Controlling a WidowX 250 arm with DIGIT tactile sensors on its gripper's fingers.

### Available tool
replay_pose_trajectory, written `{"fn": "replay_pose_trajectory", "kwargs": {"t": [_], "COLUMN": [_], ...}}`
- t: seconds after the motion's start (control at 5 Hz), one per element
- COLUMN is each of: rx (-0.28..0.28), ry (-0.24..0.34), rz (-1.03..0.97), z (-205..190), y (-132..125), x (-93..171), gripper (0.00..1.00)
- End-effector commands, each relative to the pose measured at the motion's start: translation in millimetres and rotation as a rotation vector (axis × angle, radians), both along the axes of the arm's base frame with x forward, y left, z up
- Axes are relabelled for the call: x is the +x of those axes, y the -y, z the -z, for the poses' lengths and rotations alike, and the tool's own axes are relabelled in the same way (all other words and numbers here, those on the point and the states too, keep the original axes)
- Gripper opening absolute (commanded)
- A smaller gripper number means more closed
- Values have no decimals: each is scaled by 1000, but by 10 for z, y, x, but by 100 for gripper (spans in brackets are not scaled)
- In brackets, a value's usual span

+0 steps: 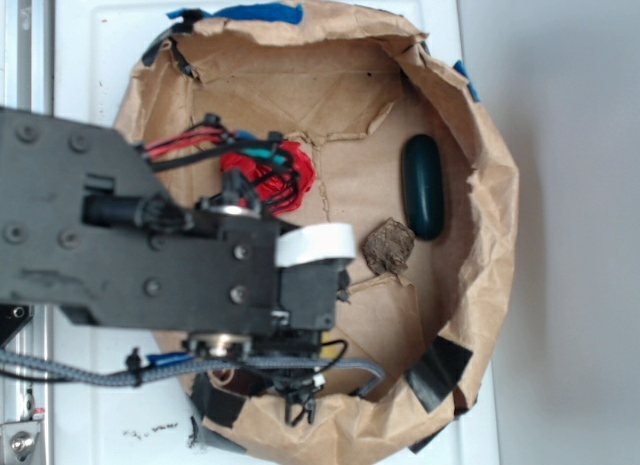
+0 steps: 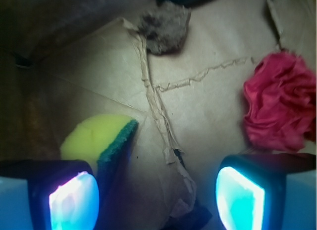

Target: Grab the green sponge.

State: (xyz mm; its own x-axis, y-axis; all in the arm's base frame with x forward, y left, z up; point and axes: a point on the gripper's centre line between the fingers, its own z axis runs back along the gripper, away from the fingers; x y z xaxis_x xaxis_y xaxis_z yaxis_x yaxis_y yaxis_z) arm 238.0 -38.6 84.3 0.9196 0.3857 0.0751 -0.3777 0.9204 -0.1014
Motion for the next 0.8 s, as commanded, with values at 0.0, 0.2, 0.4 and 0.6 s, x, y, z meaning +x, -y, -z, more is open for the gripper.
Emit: {"fn": "replay_pose_trajectory", "kwargs": {"t": [0.0,0.2,0.4,0.6], "rx": [-88,-170,-172,-174], "ry": [71,42,42,62], "rz": [-30,-18,-46,-63], "z": [58,-15,-37,-31], "y": [52,24,42,71], "x": [-104,-99,-73,-39], "gripper": [100,100,100,100]}}
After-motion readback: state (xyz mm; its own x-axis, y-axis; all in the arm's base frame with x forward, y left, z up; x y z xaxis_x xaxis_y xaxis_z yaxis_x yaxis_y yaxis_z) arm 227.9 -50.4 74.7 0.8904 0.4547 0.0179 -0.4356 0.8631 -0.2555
